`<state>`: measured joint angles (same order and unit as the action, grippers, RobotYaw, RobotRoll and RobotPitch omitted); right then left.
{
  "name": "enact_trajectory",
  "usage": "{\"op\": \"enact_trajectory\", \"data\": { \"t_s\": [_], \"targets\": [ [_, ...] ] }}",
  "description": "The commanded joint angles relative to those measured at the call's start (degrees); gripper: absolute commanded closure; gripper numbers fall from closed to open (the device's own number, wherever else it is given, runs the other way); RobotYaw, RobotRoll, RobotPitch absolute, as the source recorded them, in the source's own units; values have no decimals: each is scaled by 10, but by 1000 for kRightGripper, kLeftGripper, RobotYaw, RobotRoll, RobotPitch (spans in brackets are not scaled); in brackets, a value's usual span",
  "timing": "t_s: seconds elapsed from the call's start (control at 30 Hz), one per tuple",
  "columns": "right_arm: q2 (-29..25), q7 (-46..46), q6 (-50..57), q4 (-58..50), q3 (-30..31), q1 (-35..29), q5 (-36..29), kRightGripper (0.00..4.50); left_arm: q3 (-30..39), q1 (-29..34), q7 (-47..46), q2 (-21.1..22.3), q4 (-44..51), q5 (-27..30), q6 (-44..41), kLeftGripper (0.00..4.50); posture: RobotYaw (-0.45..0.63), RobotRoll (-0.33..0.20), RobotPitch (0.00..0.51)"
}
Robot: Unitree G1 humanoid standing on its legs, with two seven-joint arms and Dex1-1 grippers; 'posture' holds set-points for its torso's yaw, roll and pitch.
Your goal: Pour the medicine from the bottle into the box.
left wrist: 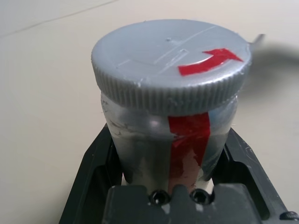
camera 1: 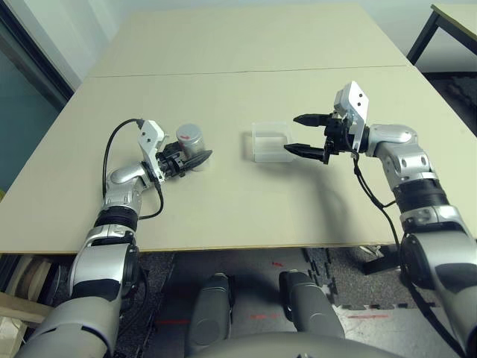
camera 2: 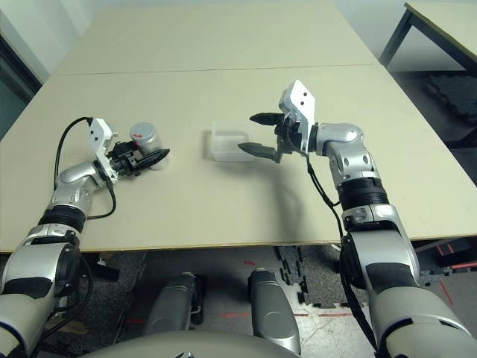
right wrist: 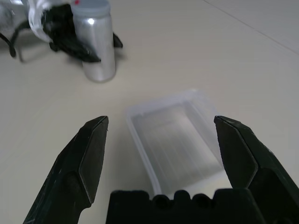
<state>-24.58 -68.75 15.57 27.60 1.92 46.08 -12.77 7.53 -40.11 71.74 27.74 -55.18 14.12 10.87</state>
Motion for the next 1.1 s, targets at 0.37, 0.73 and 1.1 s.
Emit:
{"op": "enact_trajectory", "data": {
  "t_s": [0.37, 0.73, 1.1],
  "targets": [
    [60, -8, 126, -104, 76, 68, -39, 0, -44, -22, 112, 21, 144, 20, -113, 1806, -61, 0, 91],
    [125, 32, 83, -52, 102, 98, -11, 0, -55, -6, 111, 5, 181, 24, -129, 1806, -56, 0, 79],
    [155, 36, 71, -29, 109, 107, -7, 0, -62, 8, 108, -2, 197, 28, -135, 1806, -54, 0, 82]
  ]
}}
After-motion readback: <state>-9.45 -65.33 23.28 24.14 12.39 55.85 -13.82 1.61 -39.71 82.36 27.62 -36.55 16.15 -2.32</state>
